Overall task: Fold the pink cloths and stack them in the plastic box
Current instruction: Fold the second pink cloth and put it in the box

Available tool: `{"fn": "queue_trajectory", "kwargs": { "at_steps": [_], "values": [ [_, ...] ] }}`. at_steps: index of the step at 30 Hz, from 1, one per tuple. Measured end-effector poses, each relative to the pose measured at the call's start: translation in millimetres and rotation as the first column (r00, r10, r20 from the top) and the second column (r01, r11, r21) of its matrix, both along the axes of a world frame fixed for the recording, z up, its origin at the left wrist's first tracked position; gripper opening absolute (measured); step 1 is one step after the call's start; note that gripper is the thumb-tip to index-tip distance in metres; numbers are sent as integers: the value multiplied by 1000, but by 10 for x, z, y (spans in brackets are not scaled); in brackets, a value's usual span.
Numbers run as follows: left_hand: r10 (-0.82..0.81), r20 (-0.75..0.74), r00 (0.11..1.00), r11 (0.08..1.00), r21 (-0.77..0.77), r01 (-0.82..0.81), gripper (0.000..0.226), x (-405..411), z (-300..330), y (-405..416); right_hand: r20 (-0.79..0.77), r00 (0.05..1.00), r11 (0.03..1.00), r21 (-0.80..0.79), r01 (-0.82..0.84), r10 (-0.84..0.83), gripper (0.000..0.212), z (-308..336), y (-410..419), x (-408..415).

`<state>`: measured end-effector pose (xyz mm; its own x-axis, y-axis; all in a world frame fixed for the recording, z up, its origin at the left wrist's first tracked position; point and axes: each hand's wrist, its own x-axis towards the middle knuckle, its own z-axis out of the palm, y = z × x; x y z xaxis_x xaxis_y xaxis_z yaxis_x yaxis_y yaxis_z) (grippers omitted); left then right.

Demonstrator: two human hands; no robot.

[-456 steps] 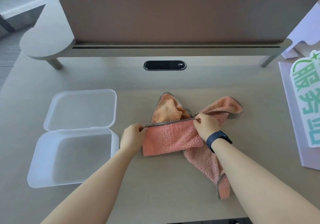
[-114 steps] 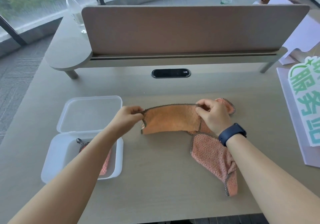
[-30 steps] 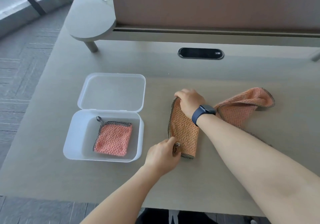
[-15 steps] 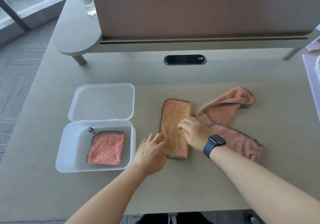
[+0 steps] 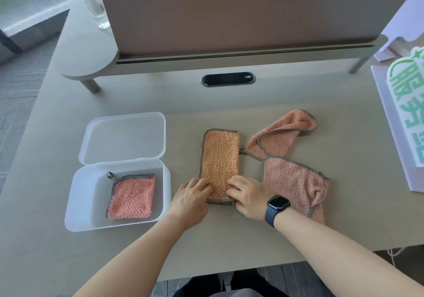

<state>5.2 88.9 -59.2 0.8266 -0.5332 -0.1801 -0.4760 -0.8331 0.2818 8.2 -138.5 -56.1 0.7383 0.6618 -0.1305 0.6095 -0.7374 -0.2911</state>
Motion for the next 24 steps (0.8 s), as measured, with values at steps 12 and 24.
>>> {"fn": "queue_trajectory", "kwargs": {
  "at_steps": [12,24],
  "values": [
    [64,11,998,997,-37,-64,20,-280,-4,-12,-138,915,887,227,401,-378,7,10,-23,-272],
    [434,-640,634,466,-443,-766,6,162,220,-174,-383,687,650,245,720,-617,13,194,-71,192]
  ]
}}
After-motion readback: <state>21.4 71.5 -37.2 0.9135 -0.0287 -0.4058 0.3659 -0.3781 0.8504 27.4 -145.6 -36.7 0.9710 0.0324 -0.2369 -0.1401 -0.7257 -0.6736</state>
